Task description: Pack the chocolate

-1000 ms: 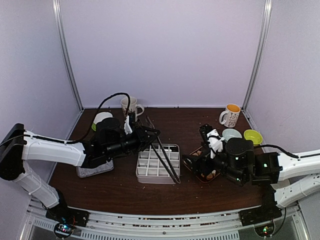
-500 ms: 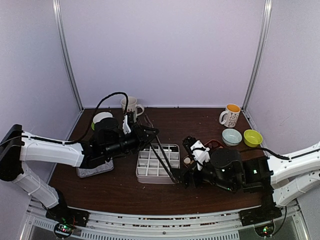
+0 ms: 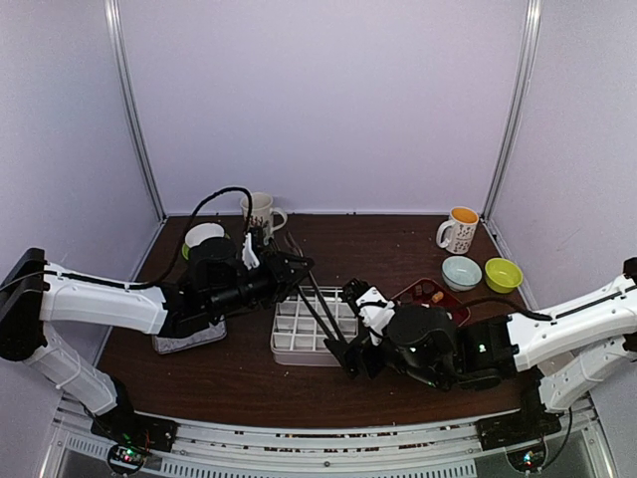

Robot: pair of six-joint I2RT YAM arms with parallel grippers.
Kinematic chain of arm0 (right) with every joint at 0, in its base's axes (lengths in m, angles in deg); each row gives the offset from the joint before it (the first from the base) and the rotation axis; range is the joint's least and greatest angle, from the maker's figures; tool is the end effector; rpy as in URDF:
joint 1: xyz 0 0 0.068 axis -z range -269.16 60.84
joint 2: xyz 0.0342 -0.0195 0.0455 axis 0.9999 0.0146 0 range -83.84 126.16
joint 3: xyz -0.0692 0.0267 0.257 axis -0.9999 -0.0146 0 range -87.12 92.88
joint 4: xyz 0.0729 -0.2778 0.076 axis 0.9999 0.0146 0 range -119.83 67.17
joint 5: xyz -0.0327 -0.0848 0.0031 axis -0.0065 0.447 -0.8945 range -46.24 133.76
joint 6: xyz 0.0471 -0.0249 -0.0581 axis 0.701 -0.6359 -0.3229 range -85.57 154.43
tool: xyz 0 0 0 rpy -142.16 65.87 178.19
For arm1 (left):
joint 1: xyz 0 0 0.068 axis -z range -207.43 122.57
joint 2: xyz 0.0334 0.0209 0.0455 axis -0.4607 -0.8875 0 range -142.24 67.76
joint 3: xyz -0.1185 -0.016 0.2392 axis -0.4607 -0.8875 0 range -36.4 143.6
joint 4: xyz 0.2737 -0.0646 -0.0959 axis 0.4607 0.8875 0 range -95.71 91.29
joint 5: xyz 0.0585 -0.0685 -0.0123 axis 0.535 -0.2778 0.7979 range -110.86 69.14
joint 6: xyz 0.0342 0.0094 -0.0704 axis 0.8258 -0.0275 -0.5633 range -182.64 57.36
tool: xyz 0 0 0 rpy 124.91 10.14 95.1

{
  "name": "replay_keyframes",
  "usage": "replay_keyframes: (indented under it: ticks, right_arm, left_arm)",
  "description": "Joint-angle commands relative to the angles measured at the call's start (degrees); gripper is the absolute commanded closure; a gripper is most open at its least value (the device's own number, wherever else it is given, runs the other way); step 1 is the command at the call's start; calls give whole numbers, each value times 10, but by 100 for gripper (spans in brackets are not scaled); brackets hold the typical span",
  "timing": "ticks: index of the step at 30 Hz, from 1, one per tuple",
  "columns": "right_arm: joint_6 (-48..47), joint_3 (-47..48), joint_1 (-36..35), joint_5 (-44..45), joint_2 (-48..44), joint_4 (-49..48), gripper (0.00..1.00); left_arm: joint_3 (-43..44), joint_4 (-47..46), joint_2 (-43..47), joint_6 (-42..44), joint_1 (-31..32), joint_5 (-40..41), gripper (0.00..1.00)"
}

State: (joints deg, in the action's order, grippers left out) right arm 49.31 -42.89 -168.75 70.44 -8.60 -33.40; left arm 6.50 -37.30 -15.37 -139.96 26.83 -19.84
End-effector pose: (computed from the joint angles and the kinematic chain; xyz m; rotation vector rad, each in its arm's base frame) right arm 0.0925 0.3354 0.2072 -0.8360 1.8639 0.5761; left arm 0.2252 -0.3108 0.2120 -0.4229 1.9958 -1.5919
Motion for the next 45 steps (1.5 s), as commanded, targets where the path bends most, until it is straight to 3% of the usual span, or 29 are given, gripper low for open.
replay_keyframes:
  ticks: [1, 17, 34, 45]
  right_arm:
    - [21, 39, -3, 43, 31, 6, 11]
    - [72, 105, 13, 38, 109, 50, 25]
    - [77, 89, 25, 15, 94, 31, 65]
    - [72, 75, 27, 10, 76, 10, 78]
  left_arm:
    - [-3, -26, 16, -7, 7, 14, 65]
    - [-9, -41, 17, -12, 11, 13, 65]
    - [-11, -42, 17, -13, 13, 15, 65]
    - [-13, -31, 17, -19, 13, 20, 54]
